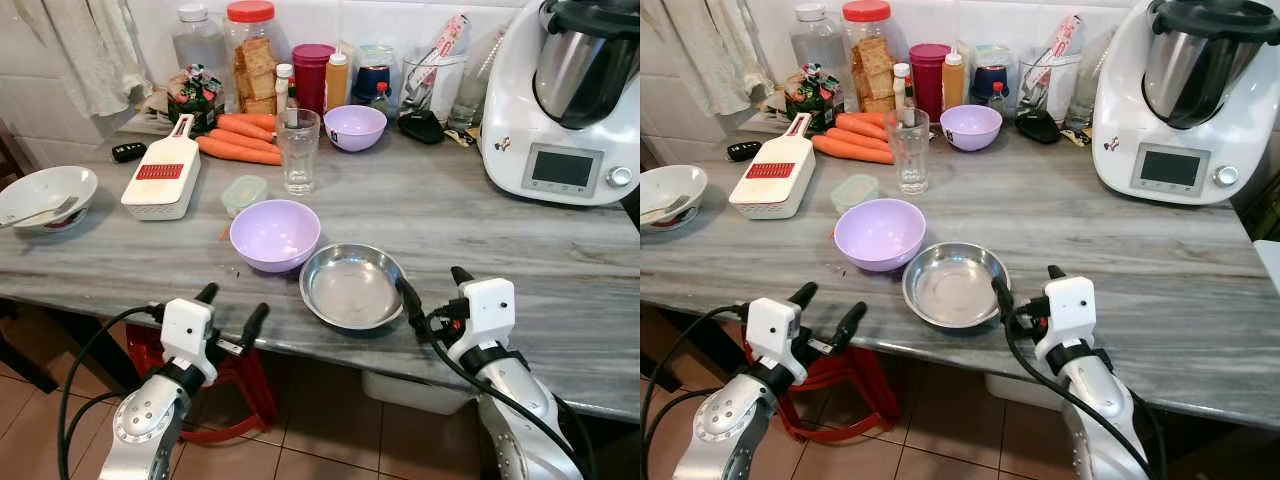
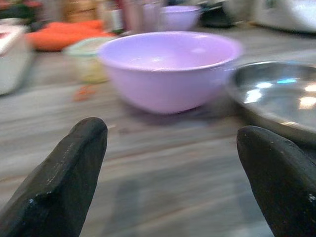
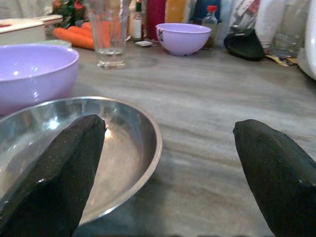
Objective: Setting the table
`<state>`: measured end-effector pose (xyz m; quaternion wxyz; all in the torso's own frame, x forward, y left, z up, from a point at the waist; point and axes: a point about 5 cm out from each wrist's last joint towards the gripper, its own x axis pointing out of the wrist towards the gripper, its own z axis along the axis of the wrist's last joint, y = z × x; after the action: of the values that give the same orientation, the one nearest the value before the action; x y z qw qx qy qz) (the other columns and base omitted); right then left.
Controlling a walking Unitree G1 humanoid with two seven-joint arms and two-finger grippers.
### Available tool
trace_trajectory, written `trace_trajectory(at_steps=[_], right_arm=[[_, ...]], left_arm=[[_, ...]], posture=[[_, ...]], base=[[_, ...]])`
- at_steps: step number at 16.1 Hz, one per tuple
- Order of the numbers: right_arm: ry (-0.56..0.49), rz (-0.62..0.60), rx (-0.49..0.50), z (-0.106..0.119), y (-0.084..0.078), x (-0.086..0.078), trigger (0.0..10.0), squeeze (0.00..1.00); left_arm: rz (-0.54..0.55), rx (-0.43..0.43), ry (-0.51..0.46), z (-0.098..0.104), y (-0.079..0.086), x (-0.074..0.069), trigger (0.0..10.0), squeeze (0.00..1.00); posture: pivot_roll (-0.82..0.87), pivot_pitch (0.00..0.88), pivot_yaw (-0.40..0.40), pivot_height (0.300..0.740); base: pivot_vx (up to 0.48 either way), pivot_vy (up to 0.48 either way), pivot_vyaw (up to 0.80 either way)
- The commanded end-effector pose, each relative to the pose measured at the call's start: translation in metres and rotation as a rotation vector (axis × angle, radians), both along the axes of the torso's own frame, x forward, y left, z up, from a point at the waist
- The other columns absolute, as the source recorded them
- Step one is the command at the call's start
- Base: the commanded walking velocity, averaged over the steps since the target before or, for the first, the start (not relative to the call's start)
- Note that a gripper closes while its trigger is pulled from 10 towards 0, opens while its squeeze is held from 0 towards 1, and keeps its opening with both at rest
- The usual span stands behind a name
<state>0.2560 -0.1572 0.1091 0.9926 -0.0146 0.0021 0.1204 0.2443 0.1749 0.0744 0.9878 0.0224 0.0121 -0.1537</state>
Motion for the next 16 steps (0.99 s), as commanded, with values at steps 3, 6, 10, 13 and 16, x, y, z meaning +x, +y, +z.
trace_trajectory(at_steps=[3,6,10,13,16], right_arm=[[0.046,-0.043,0.030,-0.011,0.000,-0.006,10.0,0.00],[0.027,-0.075,0.035,-0.010,-0.003,-0.009,10.0,0.00],[0.010,-0.105,0.029,-0.008,-0.006,-0.011,10.0,0.00],[-0.012,-0.127,0.025,-0.003,-0.009,-0.010,10.0,0.00],[-0.014,-0.157,0.044,-0.001,-0.012,-0.011,10.0,0.00]], left_arm=[[0.164,0.030,0.045,-0.010,0.015,-0.002,10.0,0.00],[0.198,0.073,0.035,-0.010,0.013,-0.003,10.0,0.00],[0.233,0.092,0.033,-0.008,0.016,-0.001,10.0,0.00],[0.239,0.094,0.028,-0.005,0.014,0.003,10.0,0.00],[0.248,0.104,0.017,-0.001,0.016,0.006,10.0,0.00]], posture=[[0.00,0.000,0.010,0.740],[0.01,0.000,0.010,0.740],[0.00,0.000,0.013,0.740],[0.00,0.000,0.014,0.740],[-0.01,0.000,0.014,0.740]], base=[[0.000,0.000,-0.72],[0.000,0.000,-0.53],[0.000,0.000,0.00],[0.000,0.000,0.00],[-0.257,0.000,0.00]])
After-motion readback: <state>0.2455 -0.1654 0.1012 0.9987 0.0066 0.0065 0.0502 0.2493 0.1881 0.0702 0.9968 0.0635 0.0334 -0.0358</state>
